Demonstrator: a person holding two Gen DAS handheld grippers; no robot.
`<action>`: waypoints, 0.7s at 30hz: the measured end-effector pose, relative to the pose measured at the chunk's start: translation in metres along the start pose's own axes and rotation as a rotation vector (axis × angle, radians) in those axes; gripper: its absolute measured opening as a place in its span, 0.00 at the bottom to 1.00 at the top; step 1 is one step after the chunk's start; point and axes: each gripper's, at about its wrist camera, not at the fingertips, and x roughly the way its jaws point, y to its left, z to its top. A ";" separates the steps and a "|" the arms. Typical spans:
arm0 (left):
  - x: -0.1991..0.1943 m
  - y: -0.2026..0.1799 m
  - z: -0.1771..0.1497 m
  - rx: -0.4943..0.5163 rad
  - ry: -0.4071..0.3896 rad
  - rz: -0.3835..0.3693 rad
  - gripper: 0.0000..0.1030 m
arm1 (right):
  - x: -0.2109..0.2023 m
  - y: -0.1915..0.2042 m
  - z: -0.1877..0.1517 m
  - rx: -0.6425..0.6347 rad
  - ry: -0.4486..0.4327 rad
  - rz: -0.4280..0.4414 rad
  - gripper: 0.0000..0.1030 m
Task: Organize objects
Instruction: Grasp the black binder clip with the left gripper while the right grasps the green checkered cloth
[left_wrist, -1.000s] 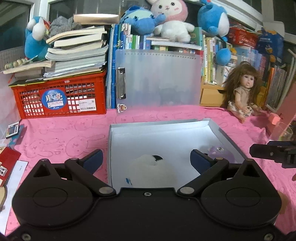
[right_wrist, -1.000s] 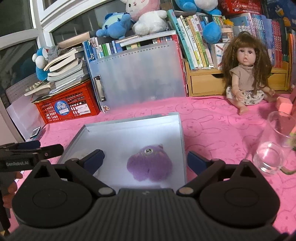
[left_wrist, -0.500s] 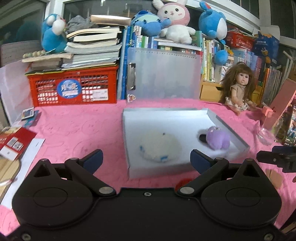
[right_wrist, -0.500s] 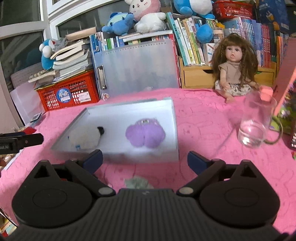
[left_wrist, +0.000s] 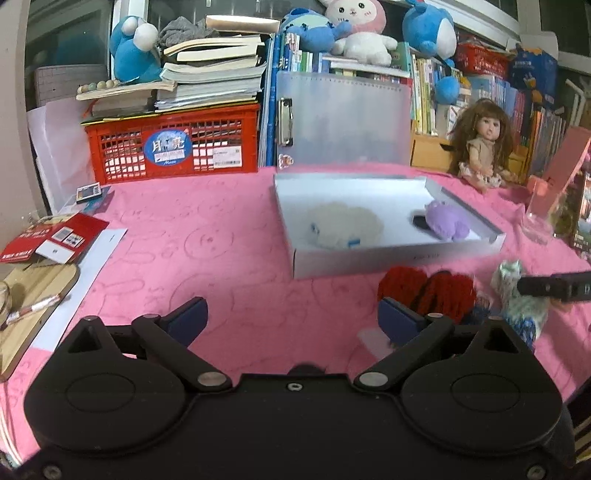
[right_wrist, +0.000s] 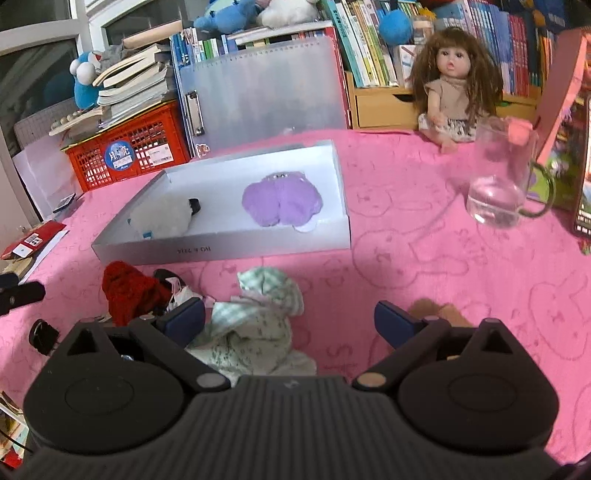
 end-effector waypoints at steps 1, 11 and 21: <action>-0.001 0.000 -0.002 0.001 0.003 0.004 0.92 | 0.000 0.000 -0.001 0.004 0.000 0.000 0.99; -0.017 0.006 -0.031 -0.023 0.040 -0.004 0.54 | -0.001 0.000 -0.004 0.012 0.008 -0.003 0.99; -0.028 0.015 -0.034 -0.077 0.018 -0.011 0.40 | 0.000 0.001 -0.006 0.010 0.016 -0.009 0.99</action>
